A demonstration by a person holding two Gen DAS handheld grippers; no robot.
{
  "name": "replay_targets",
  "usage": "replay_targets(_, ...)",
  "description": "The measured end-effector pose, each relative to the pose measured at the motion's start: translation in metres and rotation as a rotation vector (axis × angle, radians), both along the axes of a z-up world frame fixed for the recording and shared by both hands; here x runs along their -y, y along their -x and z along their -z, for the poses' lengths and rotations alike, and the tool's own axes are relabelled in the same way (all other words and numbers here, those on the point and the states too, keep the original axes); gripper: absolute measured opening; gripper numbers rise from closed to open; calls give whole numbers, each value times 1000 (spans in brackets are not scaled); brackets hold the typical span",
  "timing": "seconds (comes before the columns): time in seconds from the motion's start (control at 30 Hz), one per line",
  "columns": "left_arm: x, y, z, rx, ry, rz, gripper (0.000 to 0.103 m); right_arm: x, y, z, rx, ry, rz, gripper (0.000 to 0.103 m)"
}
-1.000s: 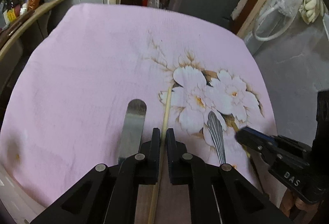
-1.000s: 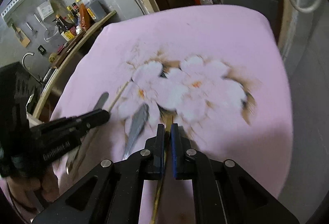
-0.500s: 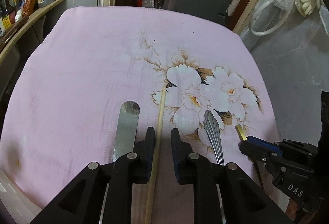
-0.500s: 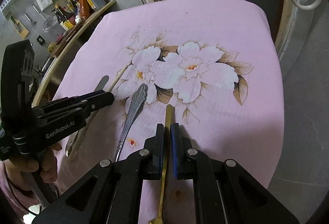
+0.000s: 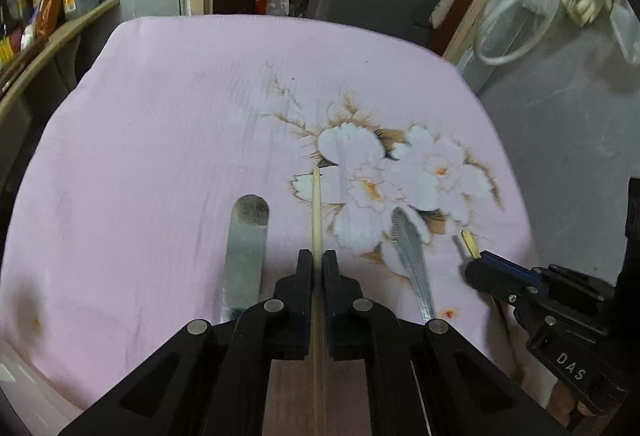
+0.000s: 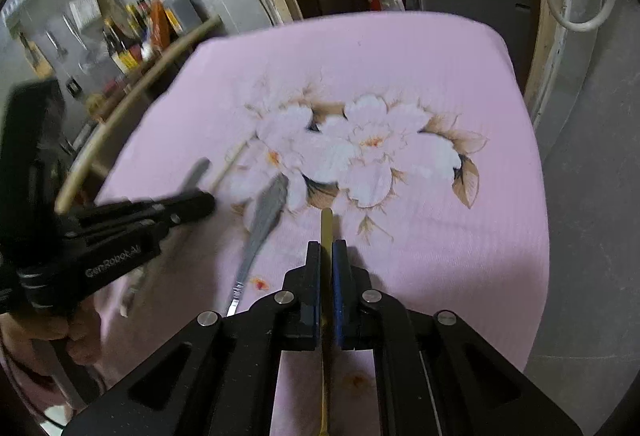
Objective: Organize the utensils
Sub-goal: 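Lift the chopstick with the left tool while the right tool carries the gold spoon to the caddy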
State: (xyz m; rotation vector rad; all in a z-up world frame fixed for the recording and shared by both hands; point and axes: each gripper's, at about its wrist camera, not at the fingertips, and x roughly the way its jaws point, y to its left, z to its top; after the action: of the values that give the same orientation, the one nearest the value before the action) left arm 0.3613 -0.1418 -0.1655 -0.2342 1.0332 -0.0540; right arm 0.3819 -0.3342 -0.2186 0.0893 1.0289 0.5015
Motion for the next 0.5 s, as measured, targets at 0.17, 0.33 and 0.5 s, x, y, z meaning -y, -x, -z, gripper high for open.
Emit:
replay_targets(0.17,8,28,-32,139,52,33,5,15,23,-31,112,-62,45,5)
replay_targets(0.33,10,51,-59,218,100,44,5,31,45,-54,194,-128,84,2)
replay_targets(0.5,0,70,-87,283,166,49,5,36,66,-76,249,-147,98,2)
